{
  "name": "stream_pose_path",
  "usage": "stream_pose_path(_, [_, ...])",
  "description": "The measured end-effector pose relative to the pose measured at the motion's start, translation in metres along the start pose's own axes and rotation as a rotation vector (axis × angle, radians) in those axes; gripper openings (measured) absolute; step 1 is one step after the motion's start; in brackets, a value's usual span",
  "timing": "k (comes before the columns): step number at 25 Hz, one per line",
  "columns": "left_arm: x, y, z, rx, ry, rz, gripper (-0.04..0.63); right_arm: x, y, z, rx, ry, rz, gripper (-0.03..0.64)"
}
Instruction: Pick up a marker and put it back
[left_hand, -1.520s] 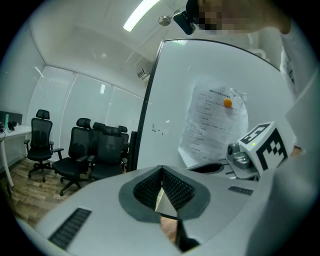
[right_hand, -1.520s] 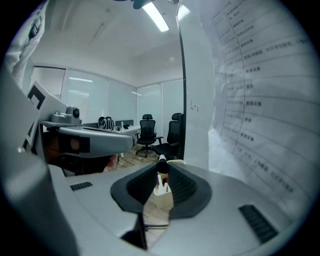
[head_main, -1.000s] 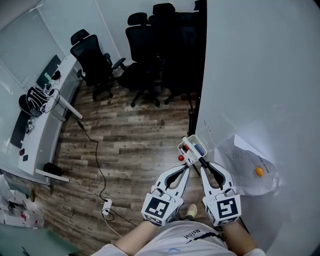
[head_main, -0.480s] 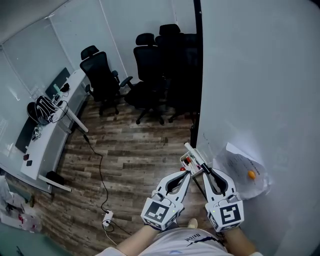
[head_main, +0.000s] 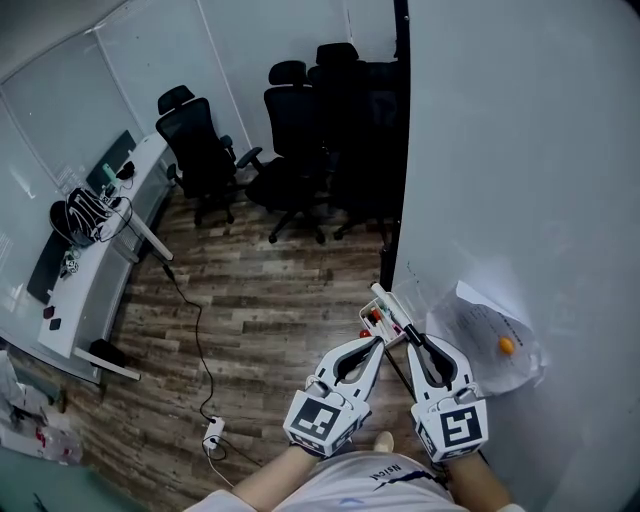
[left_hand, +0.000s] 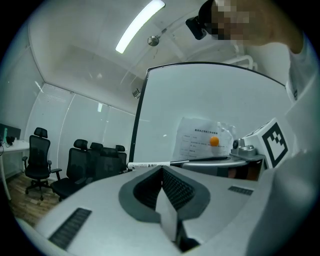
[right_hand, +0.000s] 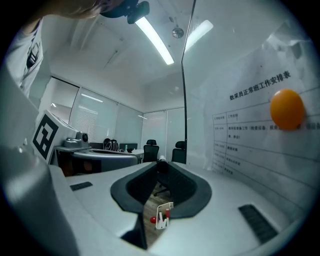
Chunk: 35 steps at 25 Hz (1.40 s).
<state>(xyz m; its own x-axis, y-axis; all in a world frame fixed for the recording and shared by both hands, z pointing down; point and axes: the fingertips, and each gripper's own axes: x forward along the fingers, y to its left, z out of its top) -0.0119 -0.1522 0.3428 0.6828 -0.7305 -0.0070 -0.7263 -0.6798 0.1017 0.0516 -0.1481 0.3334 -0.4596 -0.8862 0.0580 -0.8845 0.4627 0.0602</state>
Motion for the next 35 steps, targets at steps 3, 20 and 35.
stream_pose_path(3, [0.002,0.004,-0.001,0.000,-0.002,0.003,0.011,0.003,0.000,-0.006,-0.003,0.015,-0.003,0.072])
stream_pose_path(20, [0.015,0.045,-0.058,-0.058,0.081,0.016,0.012,0.030,0.002,-0.115,-0.090,0.344,-0.009,0.072])
stream_pose_path(35, [0.028,0.081,-0.095,-0.124,0.144,-0.010,0.012,0.061,0.008,-0.196,-0.077,0.663,0.081,0.072])
